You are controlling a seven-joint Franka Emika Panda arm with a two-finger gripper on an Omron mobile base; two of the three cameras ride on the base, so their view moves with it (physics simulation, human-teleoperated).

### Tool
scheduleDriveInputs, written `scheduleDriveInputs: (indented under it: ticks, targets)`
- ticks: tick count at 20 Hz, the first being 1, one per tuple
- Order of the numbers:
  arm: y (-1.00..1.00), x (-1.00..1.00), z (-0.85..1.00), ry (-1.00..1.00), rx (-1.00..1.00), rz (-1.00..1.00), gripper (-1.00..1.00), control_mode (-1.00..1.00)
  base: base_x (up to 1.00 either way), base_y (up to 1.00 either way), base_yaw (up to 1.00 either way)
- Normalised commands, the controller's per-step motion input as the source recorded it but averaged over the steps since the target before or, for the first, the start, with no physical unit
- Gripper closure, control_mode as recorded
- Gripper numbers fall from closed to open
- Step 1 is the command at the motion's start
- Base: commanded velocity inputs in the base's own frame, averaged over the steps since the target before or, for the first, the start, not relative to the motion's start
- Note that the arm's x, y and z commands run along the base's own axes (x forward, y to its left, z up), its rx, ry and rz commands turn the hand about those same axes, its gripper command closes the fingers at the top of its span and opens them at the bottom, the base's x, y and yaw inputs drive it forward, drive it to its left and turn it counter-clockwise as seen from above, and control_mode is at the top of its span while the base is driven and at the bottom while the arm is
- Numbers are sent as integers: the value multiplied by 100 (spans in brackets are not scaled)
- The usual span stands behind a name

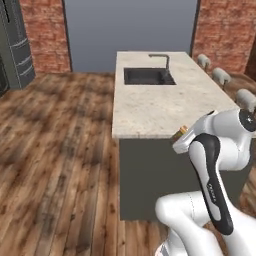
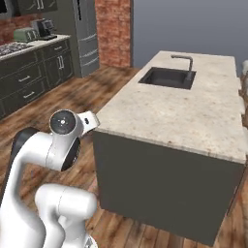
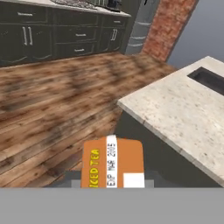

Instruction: Pick the boxed drink, can from the counter and place them in the open cabinet.

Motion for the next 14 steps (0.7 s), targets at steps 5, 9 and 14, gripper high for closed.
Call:
scheduleDriveInputs:
  ticks: [5, 9, 14]
  targets:
    - [0, 0, 0, 0, 0, 0, 100, 100, -55, 2, 66]
    - [0, 0, 0, 0, 0, 0, 100, 100, -54, 0, 73]
    - [0, 0, 0, 0, 0, 0, 100, 100, -54, 0, 78]
